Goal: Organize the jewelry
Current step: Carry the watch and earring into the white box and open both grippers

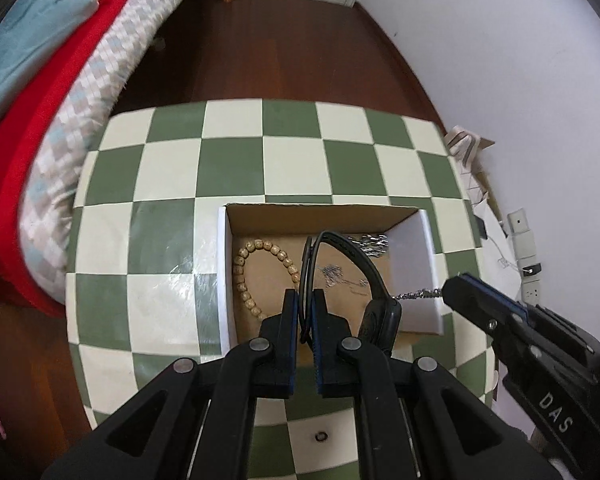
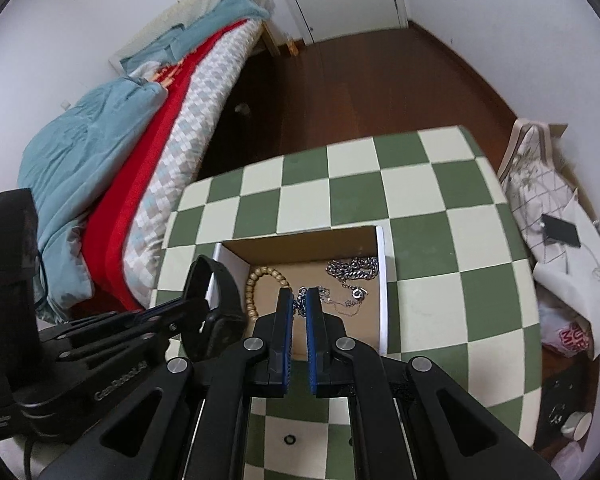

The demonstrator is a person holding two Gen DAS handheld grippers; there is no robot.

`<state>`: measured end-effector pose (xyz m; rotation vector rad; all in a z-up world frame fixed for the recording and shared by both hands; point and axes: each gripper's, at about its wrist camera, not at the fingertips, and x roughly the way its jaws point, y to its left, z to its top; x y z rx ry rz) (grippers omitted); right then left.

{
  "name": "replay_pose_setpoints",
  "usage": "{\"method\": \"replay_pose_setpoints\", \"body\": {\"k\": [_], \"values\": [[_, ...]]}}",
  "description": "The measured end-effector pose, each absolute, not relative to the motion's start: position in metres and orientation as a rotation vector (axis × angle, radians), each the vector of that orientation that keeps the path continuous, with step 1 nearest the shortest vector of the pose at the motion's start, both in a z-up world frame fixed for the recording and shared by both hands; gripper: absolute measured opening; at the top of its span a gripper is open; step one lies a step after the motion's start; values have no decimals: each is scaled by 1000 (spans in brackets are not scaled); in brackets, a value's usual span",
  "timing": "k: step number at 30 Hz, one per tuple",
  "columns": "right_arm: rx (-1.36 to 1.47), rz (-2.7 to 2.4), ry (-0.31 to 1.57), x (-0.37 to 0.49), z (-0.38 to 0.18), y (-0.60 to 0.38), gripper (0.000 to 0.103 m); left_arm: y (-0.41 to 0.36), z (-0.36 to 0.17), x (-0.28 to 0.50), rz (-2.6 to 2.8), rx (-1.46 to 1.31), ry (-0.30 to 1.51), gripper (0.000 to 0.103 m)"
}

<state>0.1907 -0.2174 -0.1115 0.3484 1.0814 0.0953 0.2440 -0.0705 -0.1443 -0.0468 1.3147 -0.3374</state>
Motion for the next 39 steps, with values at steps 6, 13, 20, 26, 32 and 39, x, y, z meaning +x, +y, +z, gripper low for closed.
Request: {"method": "replay_pose_setpoints", "body": {"k": [6,13,20,26,32,39], "values": [[352,101,1166,215,-147,-221,7,-67,-164,263,-317,-47,1360,4],[347,123,1229,225,-160,-219,7,-60,-168,272,-295,-46,1376,9],[359,116,1325,225,-165,-220,8,-57,-157,273,-249,-32,1364,17],[358,77,1336,223,-156,-227,62,-53,-143,274,-219,-11,1318,46],[275,-2,1321,221,-144,-231,77,-42,-130,266,-142,29,1261,94],[131,-86,1308,213,-141,-227,102,-34,-124,242,-95,78,1215,103]]}}
